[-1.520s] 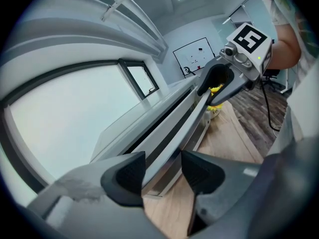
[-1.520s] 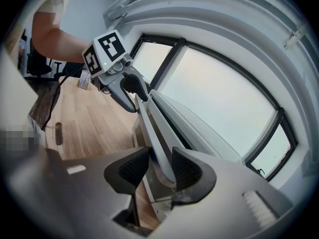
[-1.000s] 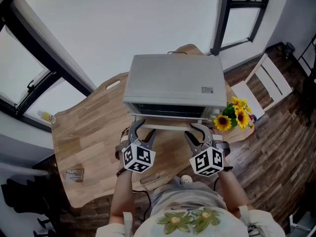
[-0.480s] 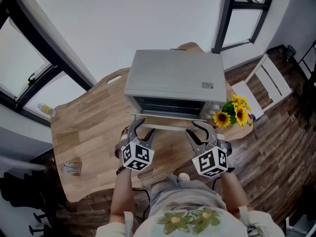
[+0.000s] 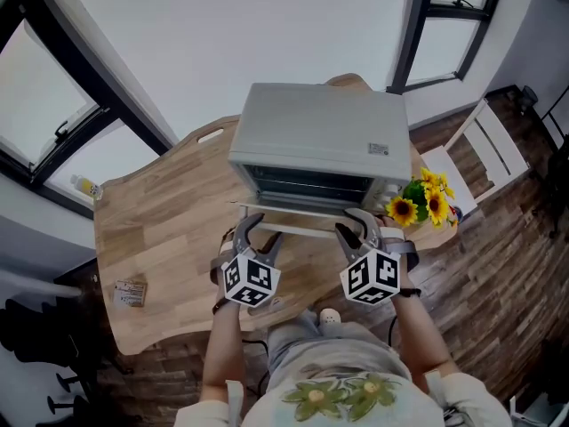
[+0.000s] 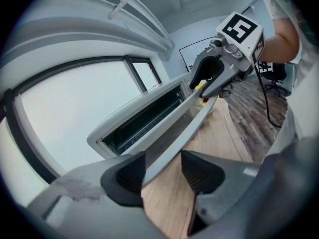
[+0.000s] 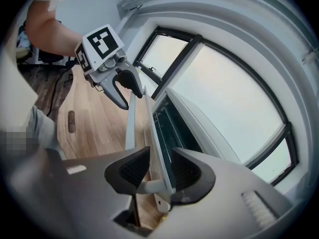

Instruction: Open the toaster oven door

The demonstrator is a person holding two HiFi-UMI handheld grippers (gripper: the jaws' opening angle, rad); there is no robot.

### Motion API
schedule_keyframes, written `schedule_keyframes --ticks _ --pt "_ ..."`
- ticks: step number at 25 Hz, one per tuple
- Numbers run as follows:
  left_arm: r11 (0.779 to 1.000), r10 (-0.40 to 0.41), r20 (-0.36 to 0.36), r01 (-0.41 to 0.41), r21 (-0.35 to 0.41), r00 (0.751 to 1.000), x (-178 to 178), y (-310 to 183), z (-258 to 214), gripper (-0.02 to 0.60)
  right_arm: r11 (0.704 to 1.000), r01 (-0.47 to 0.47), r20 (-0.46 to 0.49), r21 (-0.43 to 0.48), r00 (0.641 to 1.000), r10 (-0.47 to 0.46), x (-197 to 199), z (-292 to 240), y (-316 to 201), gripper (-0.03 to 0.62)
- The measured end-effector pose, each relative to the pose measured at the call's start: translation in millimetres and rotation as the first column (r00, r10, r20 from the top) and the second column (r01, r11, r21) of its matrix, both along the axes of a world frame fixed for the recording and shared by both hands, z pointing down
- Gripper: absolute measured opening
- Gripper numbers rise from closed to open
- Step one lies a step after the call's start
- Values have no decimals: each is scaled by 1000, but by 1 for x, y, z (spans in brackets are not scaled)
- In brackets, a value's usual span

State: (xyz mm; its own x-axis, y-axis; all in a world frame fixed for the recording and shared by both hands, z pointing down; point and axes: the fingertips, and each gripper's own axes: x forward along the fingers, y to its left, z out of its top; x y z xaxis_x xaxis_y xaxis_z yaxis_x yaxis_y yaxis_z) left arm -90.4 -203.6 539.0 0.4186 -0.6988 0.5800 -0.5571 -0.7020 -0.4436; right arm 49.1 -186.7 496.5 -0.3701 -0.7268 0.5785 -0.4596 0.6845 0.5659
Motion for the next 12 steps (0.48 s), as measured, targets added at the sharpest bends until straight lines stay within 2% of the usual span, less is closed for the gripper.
schedule_keyframes --ticks 3,4,6,12 --pt "1000 -8 3 8 -5 1000 -1 4 4 235 999 -3 -20 -33 1000 2 0 9 0 116" --pt "1000 -9 4 9 -9 1000 -2 6 6 235 999 -4 -26 -42 1000 3 0 11 2 86" --pt "1000 -12 5 12 -17 1000 -3 9 9 235 998 -1 -28 -56 1000 0 -1 16 5 63" --pt "998 -33 10 34 -48 999 -6 21 21 235 997 19 -25 -81 999 -21 -4 25 18 55"
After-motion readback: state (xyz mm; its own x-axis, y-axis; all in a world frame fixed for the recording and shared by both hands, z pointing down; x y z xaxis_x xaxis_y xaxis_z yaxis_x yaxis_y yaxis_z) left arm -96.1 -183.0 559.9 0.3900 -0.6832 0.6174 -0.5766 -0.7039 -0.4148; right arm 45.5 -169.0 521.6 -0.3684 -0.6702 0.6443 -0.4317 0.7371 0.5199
